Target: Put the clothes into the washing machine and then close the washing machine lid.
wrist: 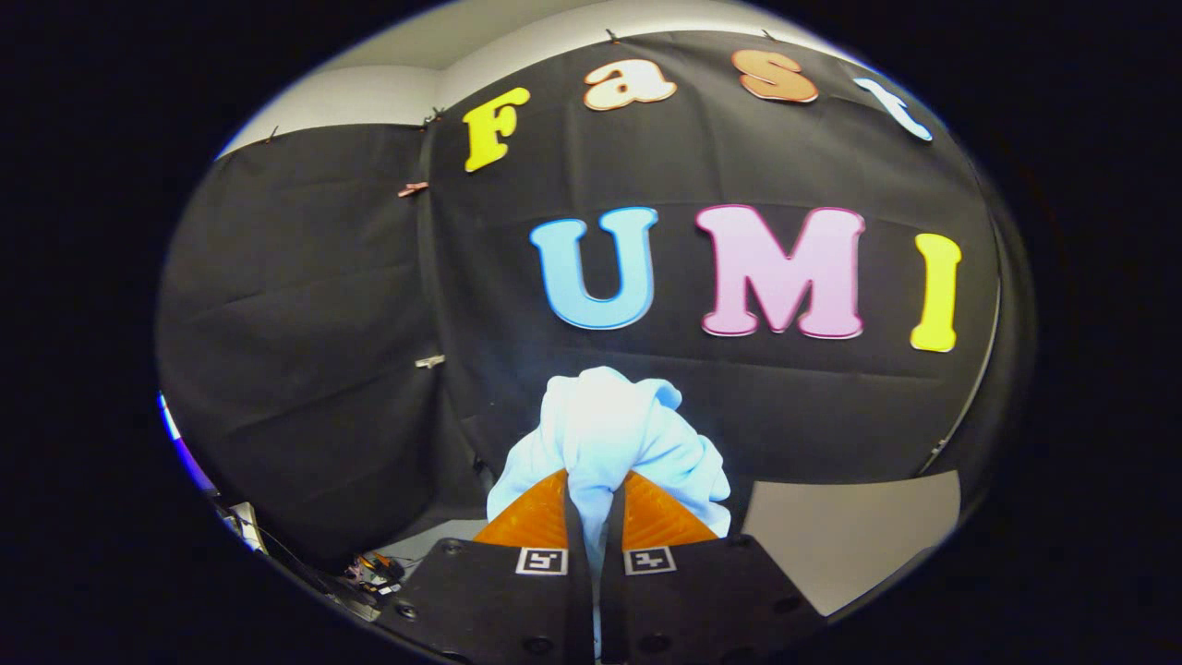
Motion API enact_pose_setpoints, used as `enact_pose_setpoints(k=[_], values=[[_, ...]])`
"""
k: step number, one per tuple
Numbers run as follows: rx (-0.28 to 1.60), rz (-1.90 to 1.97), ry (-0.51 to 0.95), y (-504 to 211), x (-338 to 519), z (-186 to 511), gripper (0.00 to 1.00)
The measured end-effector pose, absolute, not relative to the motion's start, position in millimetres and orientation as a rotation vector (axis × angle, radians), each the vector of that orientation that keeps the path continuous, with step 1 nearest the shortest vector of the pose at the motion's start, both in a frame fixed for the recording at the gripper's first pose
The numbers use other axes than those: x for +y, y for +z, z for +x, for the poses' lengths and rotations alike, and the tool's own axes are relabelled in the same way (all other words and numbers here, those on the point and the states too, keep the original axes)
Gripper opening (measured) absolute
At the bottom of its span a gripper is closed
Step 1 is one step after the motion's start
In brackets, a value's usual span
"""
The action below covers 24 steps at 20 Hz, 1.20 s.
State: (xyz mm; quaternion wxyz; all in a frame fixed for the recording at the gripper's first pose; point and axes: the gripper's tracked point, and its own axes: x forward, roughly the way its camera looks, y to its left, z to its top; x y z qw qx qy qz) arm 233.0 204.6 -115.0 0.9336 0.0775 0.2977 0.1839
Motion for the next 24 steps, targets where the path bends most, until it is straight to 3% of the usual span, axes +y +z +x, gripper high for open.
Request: enact_pose_setpoints(k=[6, 18, 24], values=[[0.642, 0.132, 0.478, -181.3, 266.8, 245.8, 0.08], [1.003, -0.054, 0.62, -406.0, 307.7, 230.9, 0.08], [1.223, -0.136, 0.556, -471.1, 283.3, 206.5, 0.08]])
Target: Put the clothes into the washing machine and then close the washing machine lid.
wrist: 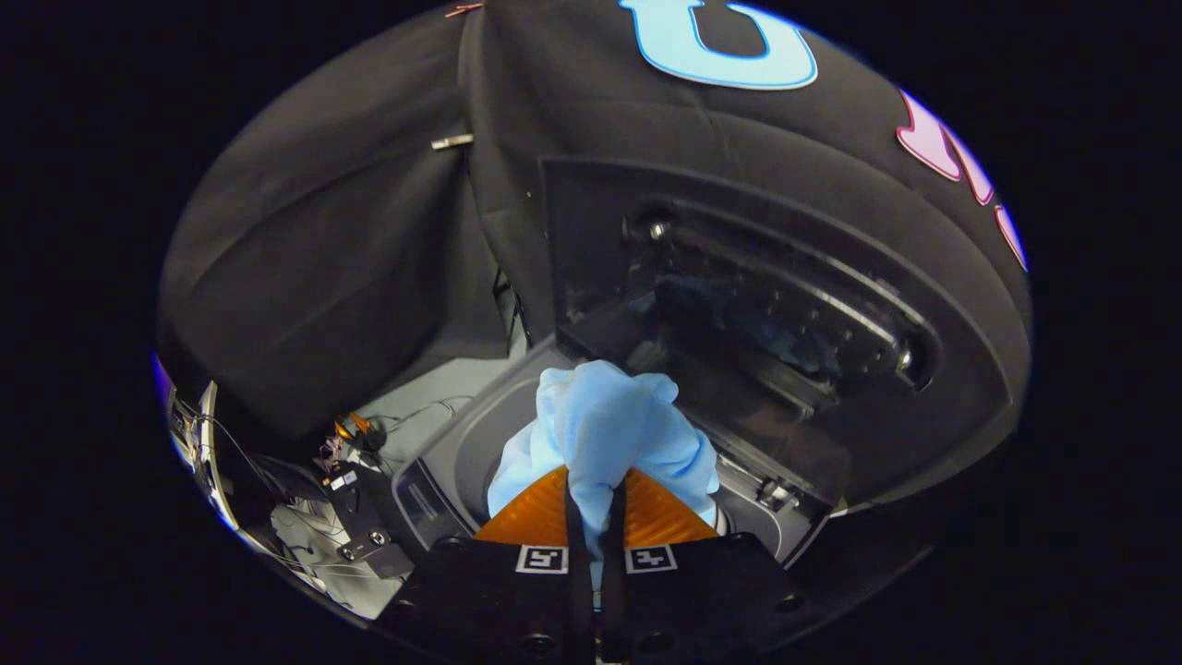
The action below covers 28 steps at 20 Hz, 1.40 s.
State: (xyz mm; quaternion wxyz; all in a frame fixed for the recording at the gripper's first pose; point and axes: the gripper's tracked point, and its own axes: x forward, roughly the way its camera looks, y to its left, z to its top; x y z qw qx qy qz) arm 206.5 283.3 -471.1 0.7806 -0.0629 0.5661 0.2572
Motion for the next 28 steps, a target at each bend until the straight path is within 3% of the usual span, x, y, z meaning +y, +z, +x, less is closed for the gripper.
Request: enact_pose_setpoints(k=[3, 9, 17, 23, 28], values=[[1.297, -0.174, 0.525, -488.1, 273.5, 195.4, 0.12], [1.248, -0.175, 0.529, -482.4, 275.3, 203.9, 0.97], [1.133, -0.118, 0.608, -448.7, 300.6, 212.7, 0.99], [0.779, -0.001, 0.758, -363.2, 340.7, 240.1, 0.98], [0.544, 0.096, 0.659, -309.0, 323.6, 292.3, 0.99]])
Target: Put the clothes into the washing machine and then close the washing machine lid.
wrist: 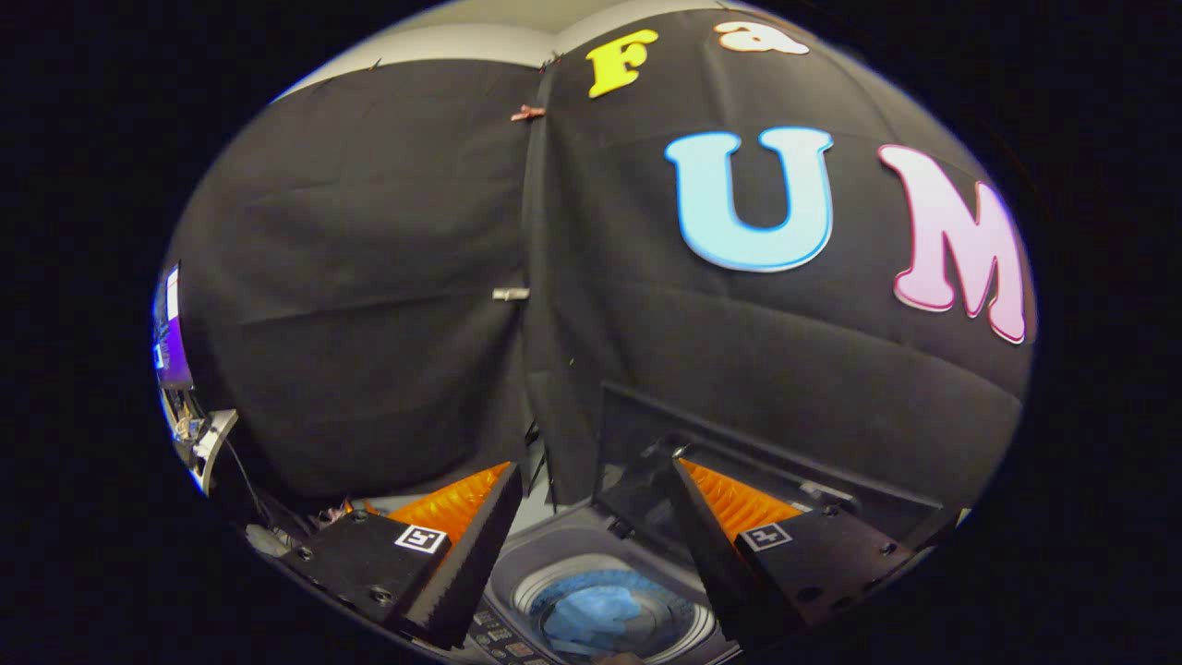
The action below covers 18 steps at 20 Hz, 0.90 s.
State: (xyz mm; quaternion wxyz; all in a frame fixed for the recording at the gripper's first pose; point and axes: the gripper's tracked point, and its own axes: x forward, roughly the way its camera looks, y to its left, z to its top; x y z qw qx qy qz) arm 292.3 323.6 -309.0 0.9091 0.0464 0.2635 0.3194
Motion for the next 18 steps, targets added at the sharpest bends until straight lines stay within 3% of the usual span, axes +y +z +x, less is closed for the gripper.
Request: enact_pose_setpoints(k=[11, 18], values=[[0.483, 0.153, 0.18, -325.2, 205.3, 390.0, 0.98], [0.69, 0.217, 0.013, -384.6, 155.0, 401.2, 0.98]])
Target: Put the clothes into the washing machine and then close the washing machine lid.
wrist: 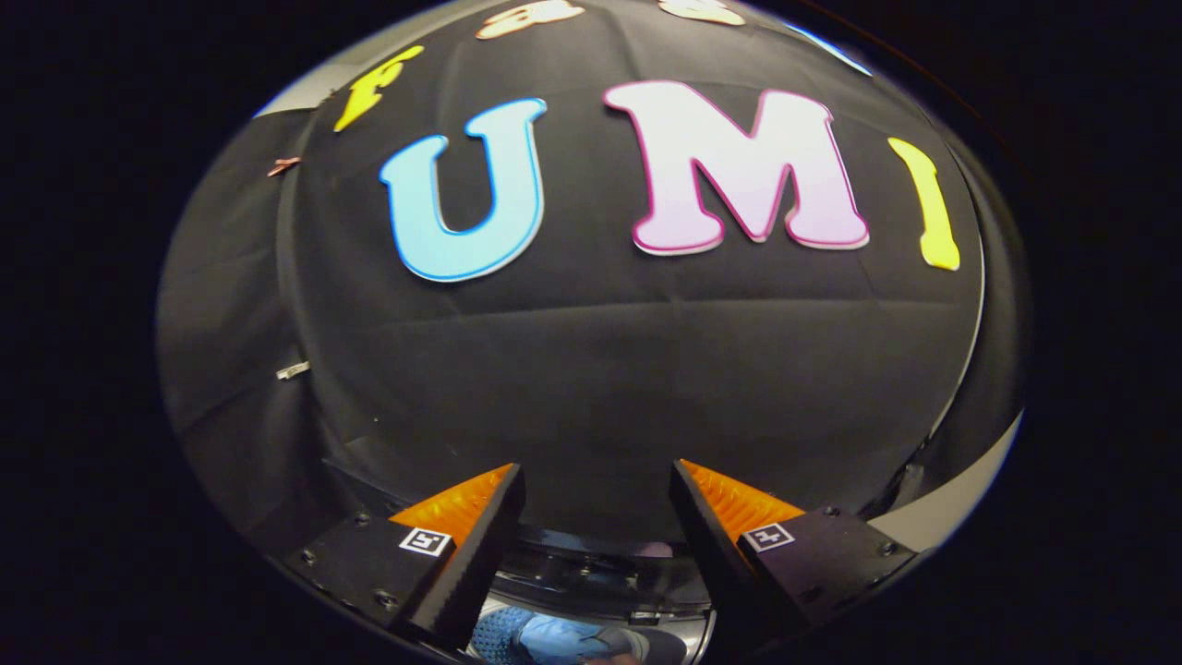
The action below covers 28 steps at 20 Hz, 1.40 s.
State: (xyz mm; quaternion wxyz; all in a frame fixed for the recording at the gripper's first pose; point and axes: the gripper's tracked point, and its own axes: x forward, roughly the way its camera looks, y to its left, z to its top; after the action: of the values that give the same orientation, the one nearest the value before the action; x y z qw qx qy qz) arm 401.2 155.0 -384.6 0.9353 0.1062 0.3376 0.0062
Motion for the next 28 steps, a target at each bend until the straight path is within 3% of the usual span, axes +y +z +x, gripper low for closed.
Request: enact_pose_setpoints(k=[12, 28], values=[[0.778, 0.154, -0.03, -390.2, 145.7, 384.1, 1.0], [0.957, 0.197, 0.001, -389.6, 170.0, 278.9, 1.0]])
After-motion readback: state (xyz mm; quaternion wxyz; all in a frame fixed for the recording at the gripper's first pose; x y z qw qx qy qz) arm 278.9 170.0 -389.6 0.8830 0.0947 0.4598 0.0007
